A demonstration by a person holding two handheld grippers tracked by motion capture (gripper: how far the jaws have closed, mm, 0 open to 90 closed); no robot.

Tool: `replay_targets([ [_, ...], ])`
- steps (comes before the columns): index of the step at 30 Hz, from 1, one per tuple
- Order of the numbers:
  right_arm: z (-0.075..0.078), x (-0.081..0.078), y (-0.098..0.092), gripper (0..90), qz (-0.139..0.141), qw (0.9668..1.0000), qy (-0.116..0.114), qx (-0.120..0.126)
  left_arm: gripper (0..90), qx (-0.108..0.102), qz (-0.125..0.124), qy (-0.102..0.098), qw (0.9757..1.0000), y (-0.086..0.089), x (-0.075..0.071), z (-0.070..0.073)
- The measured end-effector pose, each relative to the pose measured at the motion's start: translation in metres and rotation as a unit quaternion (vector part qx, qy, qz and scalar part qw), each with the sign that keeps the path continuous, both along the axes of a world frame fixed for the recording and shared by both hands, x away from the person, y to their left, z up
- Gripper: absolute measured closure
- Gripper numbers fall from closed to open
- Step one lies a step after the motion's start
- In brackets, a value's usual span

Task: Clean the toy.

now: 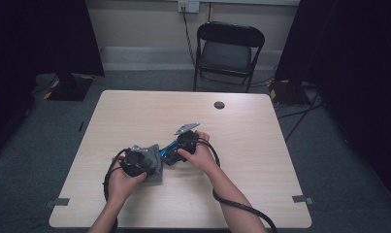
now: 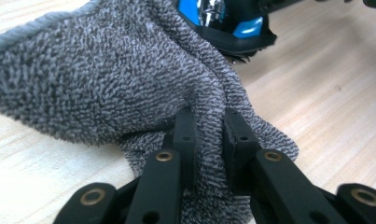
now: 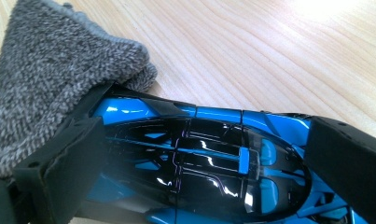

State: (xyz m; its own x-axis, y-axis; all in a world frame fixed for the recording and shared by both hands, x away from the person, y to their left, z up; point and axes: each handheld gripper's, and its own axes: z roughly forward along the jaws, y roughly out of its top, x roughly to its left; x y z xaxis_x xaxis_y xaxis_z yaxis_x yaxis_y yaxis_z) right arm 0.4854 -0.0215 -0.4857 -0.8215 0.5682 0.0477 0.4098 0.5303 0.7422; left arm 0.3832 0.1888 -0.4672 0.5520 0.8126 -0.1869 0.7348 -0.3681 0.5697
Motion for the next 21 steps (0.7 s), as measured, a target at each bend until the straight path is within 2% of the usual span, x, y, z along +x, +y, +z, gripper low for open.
replay_targets([
  [5, 0.0, 0.0, 0.0, 0.0, 0.0, 1.0, 0.0, 0.0, 78.5, -0.007, -0.008, 0.006, 0.9999, -0.003, -0.004, 0.0],
  [14, 0.0, 0.0, 0.0, 0.0, 0.001, 1.0, 0.0, -0.001, 78.7, -0.003, -0.025, 0.008, 0.9997, -0.008, -0.008, -0.001],
  [21, 0.0, 0.0, 0.0, 0.0, 0.0, 1.0, 0.0, 0.0, 78.8, -0.013, -0.04, 0.022, 0.9989, -0.014, -0.012, 0.001],
])
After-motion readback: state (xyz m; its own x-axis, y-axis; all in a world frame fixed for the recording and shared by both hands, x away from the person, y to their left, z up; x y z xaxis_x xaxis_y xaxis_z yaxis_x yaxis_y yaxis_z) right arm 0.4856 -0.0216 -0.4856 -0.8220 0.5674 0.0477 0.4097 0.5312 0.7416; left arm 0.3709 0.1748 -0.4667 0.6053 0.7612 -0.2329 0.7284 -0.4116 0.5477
